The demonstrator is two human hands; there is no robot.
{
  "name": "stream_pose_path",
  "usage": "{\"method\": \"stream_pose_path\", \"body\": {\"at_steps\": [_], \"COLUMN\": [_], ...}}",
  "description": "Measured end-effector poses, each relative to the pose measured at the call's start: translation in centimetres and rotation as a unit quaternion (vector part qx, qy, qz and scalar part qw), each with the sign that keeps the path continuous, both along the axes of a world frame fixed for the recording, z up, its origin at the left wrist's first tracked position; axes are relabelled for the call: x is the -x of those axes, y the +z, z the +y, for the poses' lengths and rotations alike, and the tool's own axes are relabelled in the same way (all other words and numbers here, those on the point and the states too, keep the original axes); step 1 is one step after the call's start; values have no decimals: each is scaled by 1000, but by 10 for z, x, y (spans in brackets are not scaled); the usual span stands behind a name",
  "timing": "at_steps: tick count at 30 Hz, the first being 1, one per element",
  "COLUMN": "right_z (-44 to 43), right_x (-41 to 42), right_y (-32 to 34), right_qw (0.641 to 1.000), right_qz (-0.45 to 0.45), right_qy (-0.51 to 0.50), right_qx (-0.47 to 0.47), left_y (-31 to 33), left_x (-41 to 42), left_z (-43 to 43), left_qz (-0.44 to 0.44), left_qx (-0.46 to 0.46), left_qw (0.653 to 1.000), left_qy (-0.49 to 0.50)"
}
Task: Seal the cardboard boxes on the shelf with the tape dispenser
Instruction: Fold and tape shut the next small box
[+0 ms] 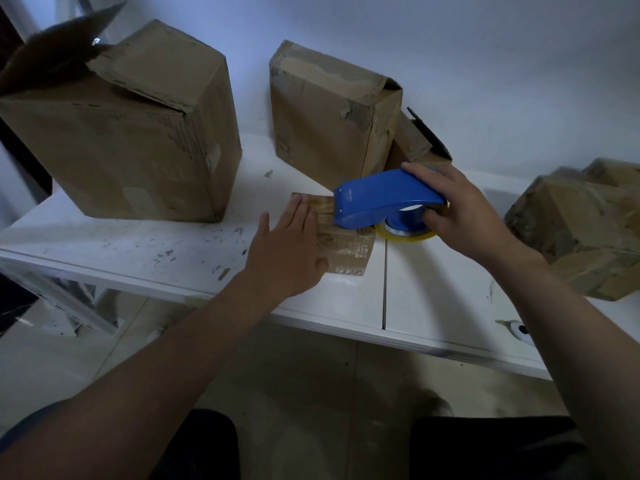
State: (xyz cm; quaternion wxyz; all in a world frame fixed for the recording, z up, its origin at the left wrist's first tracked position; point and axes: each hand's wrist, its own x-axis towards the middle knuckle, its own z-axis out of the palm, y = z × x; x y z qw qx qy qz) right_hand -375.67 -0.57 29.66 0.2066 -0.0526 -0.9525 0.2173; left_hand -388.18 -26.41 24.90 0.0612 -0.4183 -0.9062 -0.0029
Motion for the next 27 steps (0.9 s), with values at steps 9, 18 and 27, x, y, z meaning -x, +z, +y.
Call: {"method": "stream_pose_path", "body": {"at_steps": [9, 18, 27], "right_z": [25, 32, 2], "right_x": [-21, -39, -20], "right_y": [2, -22, -29], "right_qw": [999, 999, 999], "right_qz": [28, -5, -22], "right_qy": [-17, -33, -11], "right_qx": [-6, 12, 29], "left_y": [1, -4, -2], "left_x": [3, 4, 24], "left_z": [-1, 0, -31], "left_qz": [-8, 16, 64], "left_qx": [-5, -21, -46], "left_qw": [1000, 1000, 997], "left_qy": [1, 7, 26]}}
